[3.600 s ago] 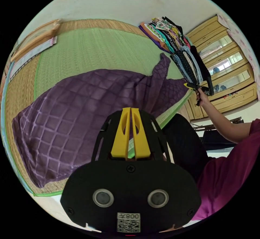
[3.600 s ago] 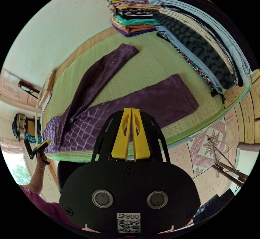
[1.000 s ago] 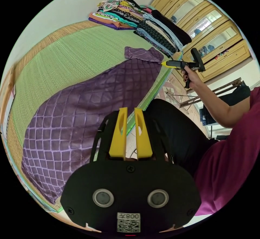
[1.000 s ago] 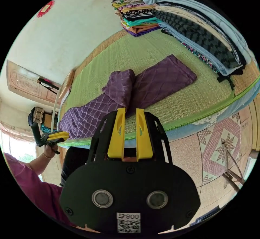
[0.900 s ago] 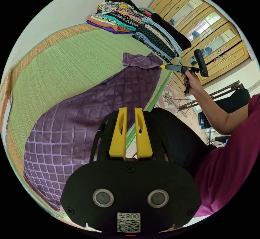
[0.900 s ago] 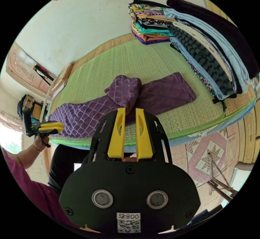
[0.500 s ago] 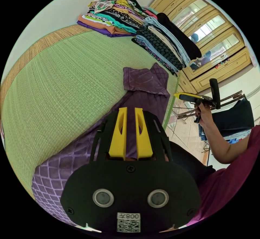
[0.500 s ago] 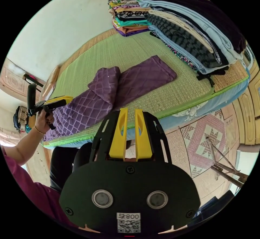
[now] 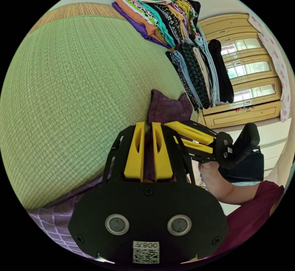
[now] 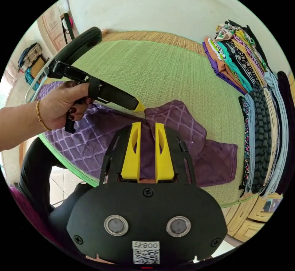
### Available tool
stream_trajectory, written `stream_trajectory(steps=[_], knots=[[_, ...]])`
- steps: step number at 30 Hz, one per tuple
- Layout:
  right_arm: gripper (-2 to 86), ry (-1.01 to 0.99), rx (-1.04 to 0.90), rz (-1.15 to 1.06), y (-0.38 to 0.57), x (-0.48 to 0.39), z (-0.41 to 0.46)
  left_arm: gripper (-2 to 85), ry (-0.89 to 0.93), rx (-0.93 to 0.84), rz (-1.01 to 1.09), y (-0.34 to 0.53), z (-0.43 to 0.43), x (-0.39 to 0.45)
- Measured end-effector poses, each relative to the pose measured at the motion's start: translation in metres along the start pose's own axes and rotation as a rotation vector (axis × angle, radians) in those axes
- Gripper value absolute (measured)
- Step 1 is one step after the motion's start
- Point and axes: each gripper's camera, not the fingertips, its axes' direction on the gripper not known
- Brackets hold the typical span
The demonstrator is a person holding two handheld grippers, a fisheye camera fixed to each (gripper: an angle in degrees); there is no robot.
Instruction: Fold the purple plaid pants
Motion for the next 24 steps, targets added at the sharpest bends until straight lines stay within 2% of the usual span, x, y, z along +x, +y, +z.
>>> stream_trajectory(steps=[12,16,22,24], knots=[[1.9,-0.048,0.021,0.135,0.029,0.023,0.005,4.0,-0.002,0.035,0.057,-0.015,0.025,-0.006],[4.7,-0.114,0.094,0.072,0.038,0.017,-0.001,4.1,-0.004,0.020,0.037,-0.020,0.044,-0.010],[6.2,-0.060,-0.019,0.010,0.036,0.005,0.042,3.7,-0.008,0.029,0.019,-0.023,0.063,-0.010],[5.5,-0.041,-0.002,0.015,0.047,0.007,0.047,3.5,-0.017,0.028,0.020,-0.024,0.067,-0.009]])
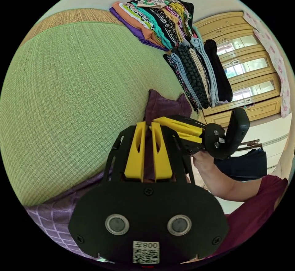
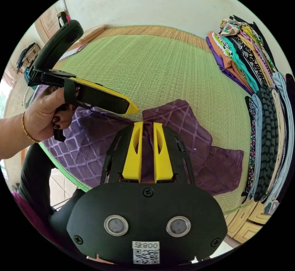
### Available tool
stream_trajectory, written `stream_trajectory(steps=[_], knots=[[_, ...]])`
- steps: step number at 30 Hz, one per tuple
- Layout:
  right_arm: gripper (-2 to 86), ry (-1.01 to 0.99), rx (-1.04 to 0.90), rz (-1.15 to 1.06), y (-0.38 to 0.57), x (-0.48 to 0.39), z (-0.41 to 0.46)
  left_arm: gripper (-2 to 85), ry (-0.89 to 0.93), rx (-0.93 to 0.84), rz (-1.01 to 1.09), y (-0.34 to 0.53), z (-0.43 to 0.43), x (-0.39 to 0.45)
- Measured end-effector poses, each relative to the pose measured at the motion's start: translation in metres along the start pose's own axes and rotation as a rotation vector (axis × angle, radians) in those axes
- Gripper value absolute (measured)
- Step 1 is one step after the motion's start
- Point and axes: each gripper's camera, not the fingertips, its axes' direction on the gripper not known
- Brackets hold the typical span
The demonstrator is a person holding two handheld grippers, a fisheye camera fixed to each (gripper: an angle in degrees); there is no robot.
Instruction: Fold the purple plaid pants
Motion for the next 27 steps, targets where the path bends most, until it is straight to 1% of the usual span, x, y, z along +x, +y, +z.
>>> stream_trajectory(steps=[4,6,9,13,16,18,21,25,27], knots=[[2.5,-0.029,0.048,0.054,0.025,0.020,-0.005,3.2,-0.004,0.009,0.005,-0.004,0.009,0.002],[1.6,-0.104,0.151,0.131,0.053,0.048,-0.028,3.2,0.016,0.022,0.009,-0.008,0.014,0.005],[1.3,-0.157,0.303,0.262,0.105,0.096,-0.062,3.5,0.079,0.038,0.056,-0.016,0.025,0.019],[1.2,-0.272,0.427,0.458,0.178,0.162,-0.075,4.8,0.101,0.011,0.175,-0.037,0.053,0.055],[1.2,-0.384,0.481,0.628,0.238,0.210,-0.060,5.7,0.084,-0.039,0.259,-0.053,0.081,0.087],[1.2,-0.494,0.537,0.748,0.286,0.242,-0.039,5.9,0.063,-0.073,0.306,-0.062,0.098,0.105],[1.2,-0.565,0.551,0.875,0.332,0.270,-0.010,6.1,-0.006,-0.116,0.393,-0.075,0.125,0.137],[1.1,-0.650,0.569,0.942,0.366,0.289,0.020,5.9,-0.138,-0.179,0.472,-0.089,0.163,0.174],[1.1,-0.659,0.579,0.959,0.381,0.296,0.031,5.6,-0.159,-0.190,0.495,-0.095,0.176,0.186]])
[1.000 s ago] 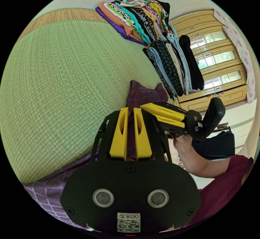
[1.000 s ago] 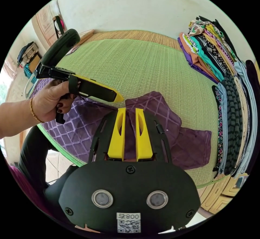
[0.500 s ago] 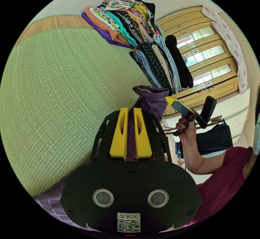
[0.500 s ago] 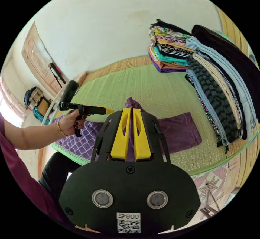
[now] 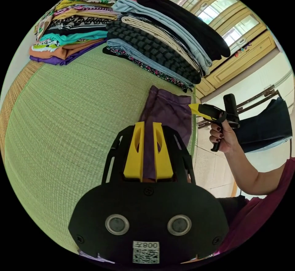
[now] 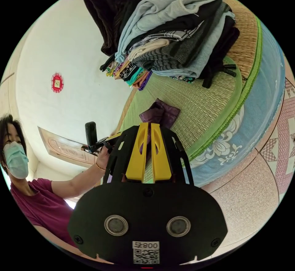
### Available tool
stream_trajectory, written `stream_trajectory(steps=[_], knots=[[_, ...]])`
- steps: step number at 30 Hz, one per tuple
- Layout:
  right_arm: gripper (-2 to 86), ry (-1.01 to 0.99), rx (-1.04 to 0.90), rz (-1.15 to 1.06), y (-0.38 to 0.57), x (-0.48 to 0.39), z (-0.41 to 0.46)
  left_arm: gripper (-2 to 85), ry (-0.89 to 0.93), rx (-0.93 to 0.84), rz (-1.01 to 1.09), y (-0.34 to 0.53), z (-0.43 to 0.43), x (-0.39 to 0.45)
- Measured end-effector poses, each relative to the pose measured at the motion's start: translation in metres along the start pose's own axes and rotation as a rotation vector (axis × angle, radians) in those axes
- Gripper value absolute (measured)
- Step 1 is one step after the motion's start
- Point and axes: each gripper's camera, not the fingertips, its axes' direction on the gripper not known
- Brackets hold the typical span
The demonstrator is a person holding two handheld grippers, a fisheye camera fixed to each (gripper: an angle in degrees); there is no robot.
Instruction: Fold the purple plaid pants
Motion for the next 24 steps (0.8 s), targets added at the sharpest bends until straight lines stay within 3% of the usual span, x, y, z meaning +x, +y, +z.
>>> stream_trajectory(steps=[9,18,24], knots=[[1.1,-0.020,0.000,0.004,0.001,0.043,-0.010,3.5,-0.017,-0.083,0.039,-0.035,0.032,0.025],[1.1,-0.112,0.042,-0.061,-0.005,0.043,-0.022,0.8,-0.011,0.064,0.025,-0.031,-0.010,0.044],[0.8,0.015,0.011,-0.040,-0.017,0.055,-0.006,0.9,-0.066,0.030,0.011,-0.040,-0.006,0.046]])
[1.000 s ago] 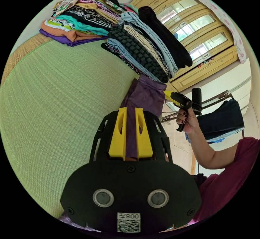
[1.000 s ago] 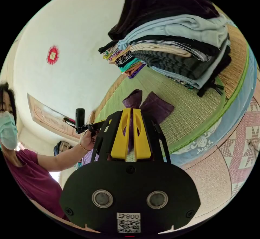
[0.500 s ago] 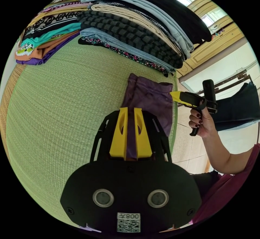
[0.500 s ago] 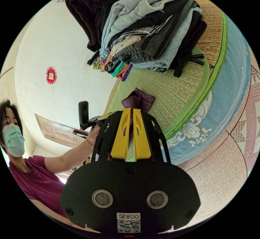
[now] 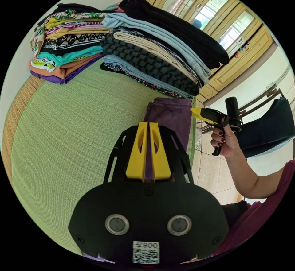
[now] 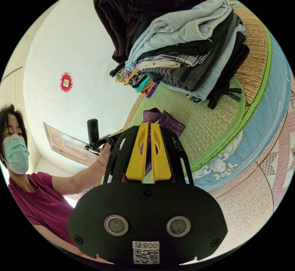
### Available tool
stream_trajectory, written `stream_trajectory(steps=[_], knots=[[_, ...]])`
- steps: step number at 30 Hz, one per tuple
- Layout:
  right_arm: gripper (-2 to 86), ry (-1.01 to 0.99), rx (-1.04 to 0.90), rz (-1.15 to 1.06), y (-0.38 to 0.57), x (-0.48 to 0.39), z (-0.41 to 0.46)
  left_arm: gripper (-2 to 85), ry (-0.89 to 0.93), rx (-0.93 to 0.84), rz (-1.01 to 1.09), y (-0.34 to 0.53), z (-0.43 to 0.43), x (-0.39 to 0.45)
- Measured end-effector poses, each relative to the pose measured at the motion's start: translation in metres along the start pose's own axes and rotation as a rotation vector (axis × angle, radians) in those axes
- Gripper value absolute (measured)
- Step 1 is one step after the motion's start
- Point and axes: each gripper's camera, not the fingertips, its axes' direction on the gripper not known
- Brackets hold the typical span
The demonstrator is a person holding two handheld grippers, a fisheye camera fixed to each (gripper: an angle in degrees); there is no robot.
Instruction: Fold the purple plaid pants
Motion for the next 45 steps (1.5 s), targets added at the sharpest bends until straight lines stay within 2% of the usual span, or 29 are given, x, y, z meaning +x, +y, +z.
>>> stream_trajectory(steps=[2,11,14,19,21,27,35,38,41,45], knots=[[0.8,0.006,-0.020,0.043,0.000,0.009,0.008,1.1,-0.019,-0.059,-0.009,0.001,0.013,0.000],[0.1,0.078,-0.010,0.085,0.005,0.001,0.014,2.0,-0.010,-0.035,-0.033,0.016,-0.009,-0.006],[0.0,0.073,0.008,0.014,0.004,-0.027,0.019,2.0,-0.009,-0.022,-0.026,0.021,-0.022,-0.006],[0.0,0.148,-0.120,-0.137,-0.020,-0.079,0.072,2.2,-0.013,-0.035,-0.029,0.033,-0.041,-0.012],[0.0,0.299,-0.166,-0.131,-0.032,-0.083,0.099,2.3,0.017,-0.005,-0.062,0.043,-0.056,-0.018],[0.0,0.272,-0.156,-0.107,-0.035,-0.100,0.114,2.1,0.051,0.173,-0.179,0.136,-0.159,-0.053],[0.0,0.250,-0.143,-0.195,-0.024,-0.174,0.136,0.8,-0.066,0.054,-0.464,0.327,-0.256,-0.091],[0.0,0.211,-0.253,-0.268,-0.015,-0.215,0.176,0.4,-0.107,-0.013,-0.519,0.357,-0.261,-0.103],[0.1,0.151,-0.389,-0.339,-0.003,-0.258,0.225,0.2,-0.058,0.058,-0.552,0.376,-0.289,-0.109],[0.3,0.032,-0.554,-0.494,0.021,-0.331,0.294,0.1,-0.104,0.109,-0.558,0.410,-0.336,-0.107]])
